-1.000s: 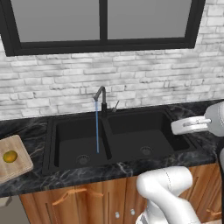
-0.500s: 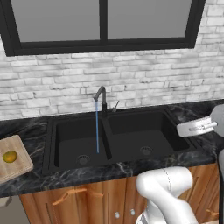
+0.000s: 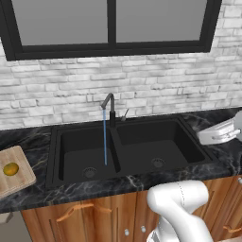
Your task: Pick the orange from the sink and place it on the cutting board to airdry. Then turn off the sink faucet.
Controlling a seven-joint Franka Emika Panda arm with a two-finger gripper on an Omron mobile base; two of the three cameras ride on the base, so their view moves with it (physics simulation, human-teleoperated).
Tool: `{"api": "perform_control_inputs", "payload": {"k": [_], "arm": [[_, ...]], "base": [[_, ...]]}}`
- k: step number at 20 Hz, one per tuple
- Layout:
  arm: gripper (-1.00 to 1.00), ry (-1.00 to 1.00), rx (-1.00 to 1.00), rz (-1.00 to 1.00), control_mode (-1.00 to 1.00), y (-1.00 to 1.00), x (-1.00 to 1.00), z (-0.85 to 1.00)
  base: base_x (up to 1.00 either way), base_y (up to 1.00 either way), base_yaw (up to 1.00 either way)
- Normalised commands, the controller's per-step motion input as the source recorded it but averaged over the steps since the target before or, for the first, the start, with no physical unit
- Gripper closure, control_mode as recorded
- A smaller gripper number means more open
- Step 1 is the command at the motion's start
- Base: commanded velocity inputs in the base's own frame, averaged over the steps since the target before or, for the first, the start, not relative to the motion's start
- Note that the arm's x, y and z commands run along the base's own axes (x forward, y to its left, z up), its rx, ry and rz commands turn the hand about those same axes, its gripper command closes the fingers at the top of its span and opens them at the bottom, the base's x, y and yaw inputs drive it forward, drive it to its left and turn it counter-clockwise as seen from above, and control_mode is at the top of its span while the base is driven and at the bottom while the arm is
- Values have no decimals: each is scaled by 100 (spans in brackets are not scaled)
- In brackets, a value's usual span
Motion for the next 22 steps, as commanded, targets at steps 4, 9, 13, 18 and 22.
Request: {"api": "perform_control_inputs", "payload": {"k": [4, 9, 13, 18, 22], "arm": [[-100, -3, 0, 12, -100, -4, 11, -17], [-100, -5, 0, 13, -100, 0, 21, -34], [-100, -8, 0, 17, -100, -11, 24, -5], [-100, -9, 0, 16, -100, -6, 20, -11], [-100, -3, 0, 10, -100, 0, 48, -13]], "base": [[0, 0, 0], [0, 0, 0], [0, 0, 0], [0, 0, 0], [0, 0, 0]]}}
